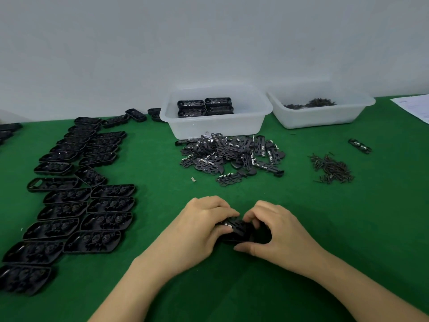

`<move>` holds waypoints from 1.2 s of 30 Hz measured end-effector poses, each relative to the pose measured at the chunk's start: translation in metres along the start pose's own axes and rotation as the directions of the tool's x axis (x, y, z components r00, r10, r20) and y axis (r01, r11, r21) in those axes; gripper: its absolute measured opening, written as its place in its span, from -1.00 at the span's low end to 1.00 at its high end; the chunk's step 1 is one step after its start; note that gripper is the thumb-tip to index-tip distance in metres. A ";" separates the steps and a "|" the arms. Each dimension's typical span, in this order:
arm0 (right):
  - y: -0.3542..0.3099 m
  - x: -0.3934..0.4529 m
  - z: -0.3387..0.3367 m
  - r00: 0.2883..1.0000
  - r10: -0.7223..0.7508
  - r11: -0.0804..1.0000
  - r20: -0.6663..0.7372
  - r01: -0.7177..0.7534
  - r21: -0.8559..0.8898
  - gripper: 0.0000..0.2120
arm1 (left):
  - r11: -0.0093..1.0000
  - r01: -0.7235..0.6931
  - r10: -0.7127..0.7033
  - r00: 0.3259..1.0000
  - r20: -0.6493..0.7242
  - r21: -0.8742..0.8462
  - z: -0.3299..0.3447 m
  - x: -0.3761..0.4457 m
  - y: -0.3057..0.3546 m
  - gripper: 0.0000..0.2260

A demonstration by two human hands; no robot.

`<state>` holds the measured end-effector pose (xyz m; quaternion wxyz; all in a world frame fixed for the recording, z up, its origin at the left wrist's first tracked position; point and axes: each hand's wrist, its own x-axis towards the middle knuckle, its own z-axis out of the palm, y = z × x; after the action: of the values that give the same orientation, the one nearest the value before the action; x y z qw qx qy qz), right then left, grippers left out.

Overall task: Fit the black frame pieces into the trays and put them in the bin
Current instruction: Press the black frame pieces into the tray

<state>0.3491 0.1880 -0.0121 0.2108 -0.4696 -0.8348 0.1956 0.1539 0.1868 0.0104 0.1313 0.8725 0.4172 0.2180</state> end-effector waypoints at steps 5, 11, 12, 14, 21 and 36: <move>-0.002 0.000 -0.001 1.000 0.009 1.000 0.012 -0.008 -0.016 -0.65 | 0.999 0.033 -0.033 0.999 -0.031 0.002 0.000 -0.008 -0.003 -0.77; -0.002 0.000 -0.002 0.999 0.006 1.000 0.032 -0.006 -0.024 -0.68 | 0.982 0.132 -0.138 0.990 -0.030 -0.138 0.002 -0.012 -0.009 -0.70; -0.002 0.000 -0.002 0.999 0.009 1.000 0.034 -0.008 -0.024 -0.68 | 0.982 0.128 -0.136 0.990 -0.047 -0.139 0.002 -0.013 -0.010 -0.68; -0.002 0.000 -0.002 0.999 0.012 1.000 0.040 -0.010 -0.030 -0.67 | 0.985 0.112 -0.127 0.986 -0.112 -0.133 0.000 -0.018 -0.013 -0.69; -0.002 0.000 -0.001 0.999 0.010 0.999 0.047 -0.008 -0.035 -0.67 | 1.000 0.014 -0.012 0.986 -0.164 0.008 0.002 -0.043 -0.022 -0.77; -0.006 -0.003 -0.002 1.000 0.000 0.998 0.024 0.001 -0.055 -0.74 | 0.993 -0.032 0.059 0.969 -0.242 0.116 0.010 -0.042 -0.016 -0.82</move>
<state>0.3470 0.1828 -0.0074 0.1878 -0.4725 -0.8425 0.1780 0.1251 0.1632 -0.0158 0.0250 0.8542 0.4215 0.3033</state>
